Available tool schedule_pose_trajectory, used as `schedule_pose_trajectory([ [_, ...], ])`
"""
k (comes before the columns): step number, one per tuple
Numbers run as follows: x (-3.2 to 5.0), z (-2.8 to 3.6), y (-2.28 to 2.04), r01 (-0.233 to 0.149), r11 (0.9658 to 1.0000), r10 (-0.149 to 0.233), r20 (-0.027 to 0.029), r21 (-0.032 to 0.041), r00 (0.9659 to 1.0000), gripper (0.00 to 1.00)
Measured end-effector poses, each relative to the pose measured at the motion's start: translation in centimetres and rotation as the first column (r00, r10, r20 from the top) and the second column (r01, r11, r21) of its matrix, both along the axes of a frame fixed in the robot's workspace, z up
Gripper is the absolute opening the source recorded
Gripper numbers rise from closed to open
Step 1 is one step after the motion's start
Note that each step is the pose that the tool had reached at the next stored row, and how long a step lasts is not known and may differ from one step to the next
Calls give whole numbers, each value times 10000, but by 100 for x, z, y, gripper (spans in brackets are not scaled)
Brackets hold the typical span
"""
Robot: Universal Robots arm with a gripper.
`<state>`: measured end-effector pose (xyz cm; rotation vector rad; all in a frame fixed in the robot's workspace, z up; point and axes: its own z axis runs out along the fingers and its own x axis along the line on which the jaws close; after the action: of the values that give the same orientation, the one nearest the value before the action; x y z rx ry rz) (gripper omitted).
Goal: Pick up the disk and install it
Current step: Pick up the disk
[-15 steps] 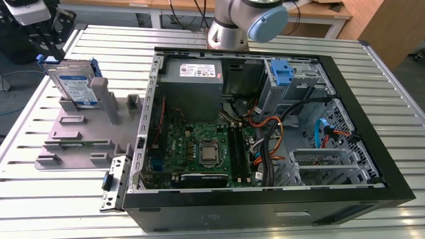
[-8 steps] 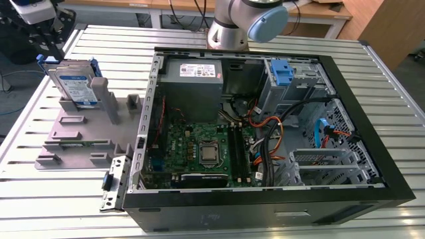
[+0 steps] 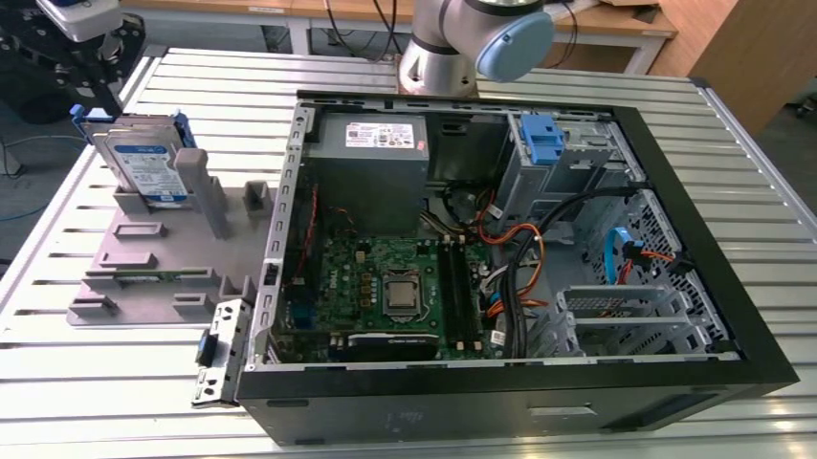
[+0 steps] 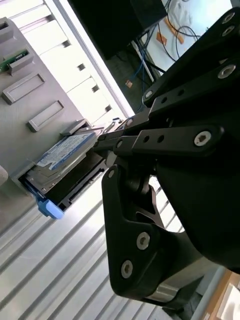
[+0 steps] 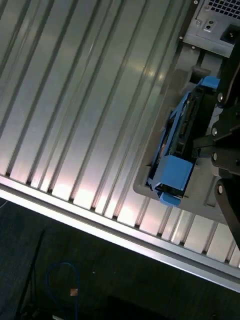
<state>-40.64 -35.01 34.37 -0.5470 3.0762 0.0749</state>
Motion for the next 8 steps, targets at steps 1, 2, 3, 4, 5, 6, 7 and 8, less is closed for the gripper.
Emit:
schedule_pose_trajectory([
  [1,0,0,0,-177,9998,177,1,0,9998,11],
  [2,0,0,0,-363,9993,363,0,0,9993,11],
  [3,0,0,0,-541,9985,541,1,0,9985,11],
  [4,0,0,0,-716,9974,716,0,0,9974,11],
  [5,0,0,0,-894,9960,894,0,0,9960,11],
  [6,0,0,0,-1073,9942,1073,1,0,9942,11],
  [7,0,0,0,-1251,9921,1251,0,0,9921,11],
  [8,0,0,0,-1430,9897,1430,1,0,9897,11],
])
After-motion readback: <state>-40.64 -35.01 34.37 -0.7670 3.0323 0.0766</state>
